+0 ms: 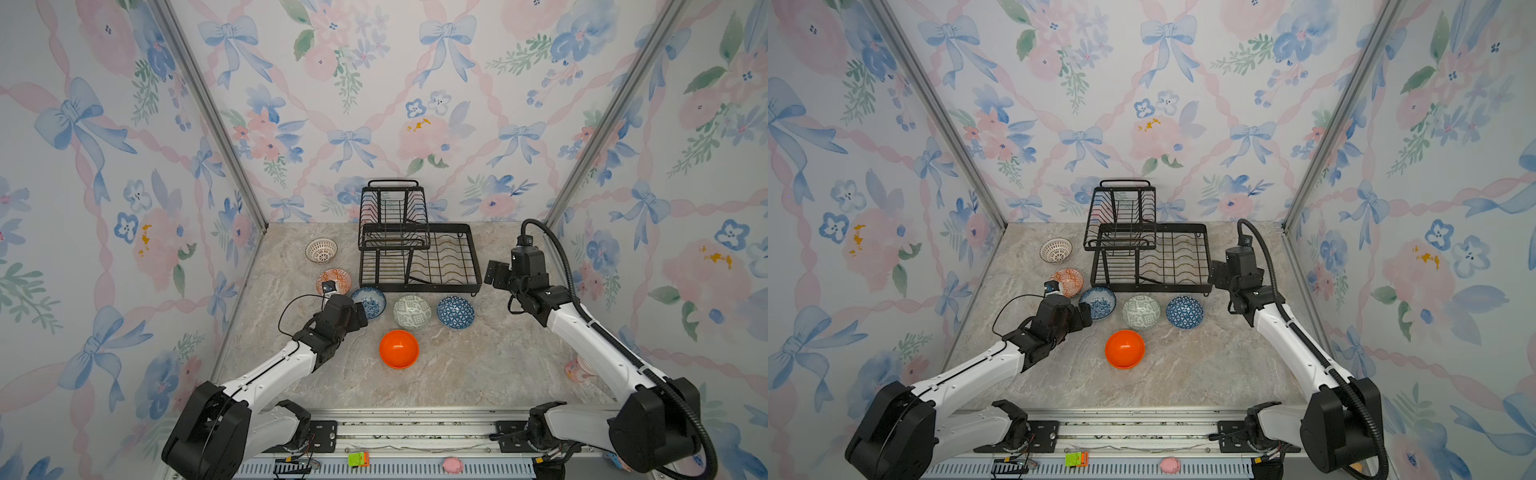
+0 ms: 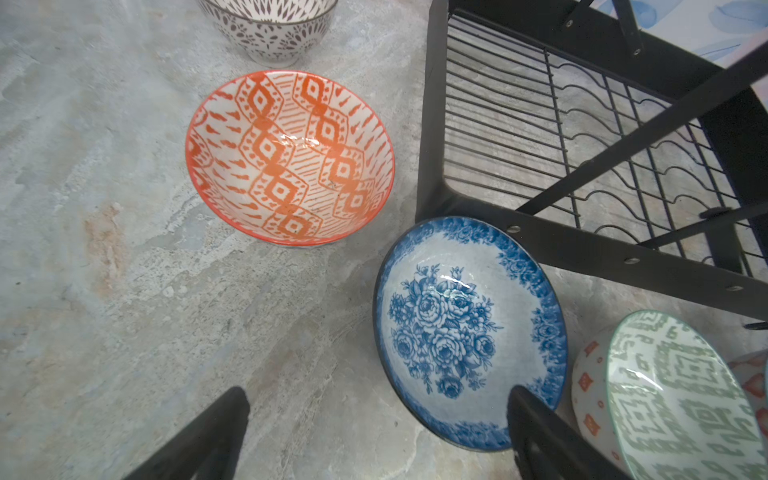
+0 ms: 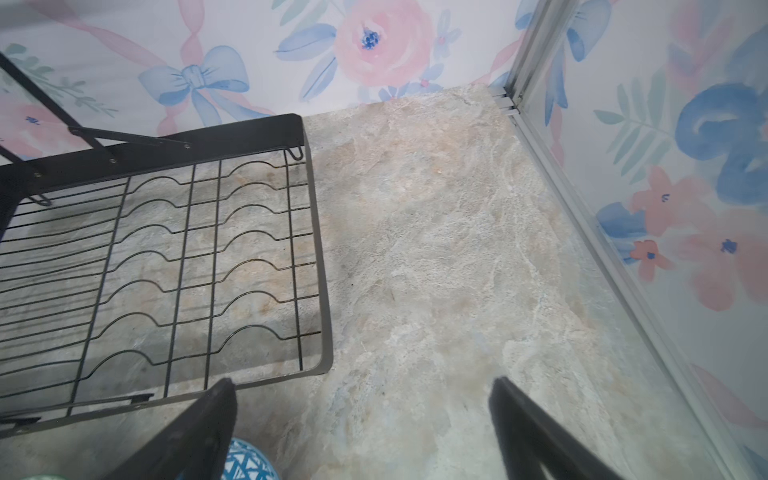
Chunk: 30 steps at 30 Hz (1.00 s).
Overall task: Load the bowls into the dish rack
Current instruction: 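Grasp the blue floral bowl rim with left gripper while right approaches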
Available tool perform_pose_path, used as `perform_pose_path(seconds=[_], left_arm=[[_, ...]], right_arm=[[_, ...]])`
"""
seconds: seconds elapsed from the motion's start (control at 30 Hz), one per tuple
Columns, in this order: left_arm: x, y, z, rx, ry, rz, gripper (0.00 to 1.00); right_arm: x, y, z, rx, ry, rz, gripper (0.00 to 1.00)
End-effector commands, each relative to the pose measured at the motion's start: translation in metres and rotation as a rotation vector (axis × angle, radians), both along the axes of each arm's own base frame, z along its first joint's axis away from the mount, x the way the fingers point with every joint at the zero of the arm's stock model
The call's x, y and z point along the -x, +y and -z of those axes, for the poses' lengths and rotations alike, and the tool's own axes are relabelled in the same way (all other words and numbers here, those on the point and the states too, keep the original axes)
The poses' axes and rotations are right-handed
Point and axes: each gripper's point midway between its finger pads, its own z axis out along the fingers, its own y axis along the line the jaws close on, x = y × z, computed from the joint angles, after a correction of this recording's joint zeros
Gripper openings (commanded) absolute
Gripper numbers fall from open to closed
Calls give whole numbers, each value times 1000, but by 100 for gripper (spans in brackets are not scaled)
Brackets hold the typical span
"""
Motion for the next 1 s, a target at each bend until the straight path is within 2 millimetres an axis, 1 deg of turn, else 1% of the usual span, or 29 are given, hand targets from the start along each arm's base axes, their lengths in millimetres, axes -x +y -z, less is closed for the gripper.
perform_pose_path(seconds=[0.0, 0.1, 0.23, 0.4, 0.53, 0.73, 0.9, 0.97], left_arm=[[-4, -2, 1, 43, 26, -15, 98], [-7, -4, 11, 39, 58, 6, 96], [-9, -3, 21, 36, 103, 14, 91], [-9, 1, 25, 42, 121, 3, 90], [-9, 5, 27, 26, 127, 2, 88], [-12, 2, 32, 16, 147, 11, 84], [-18, -2, 39, 13, 174, 19, 78], [-21, -3, 41, 12, 187, 16, 74]], right_arm=[[3, 25, -1, -72, -43, -89, 97], [13, 41, -2, -34, -58, -165, 97], [25, 56, -8, -1, -109, -217, 97], [32, 71, -1, 16, -103, -262, 97], [36, 75, 3, 64, -96, -259, 97], [42, 79, 10, 92, -99, -267, 97], [42, 81, 17, 97, -86, -267, 97], [42, 81, 18, 102, -83, -268, 97]])
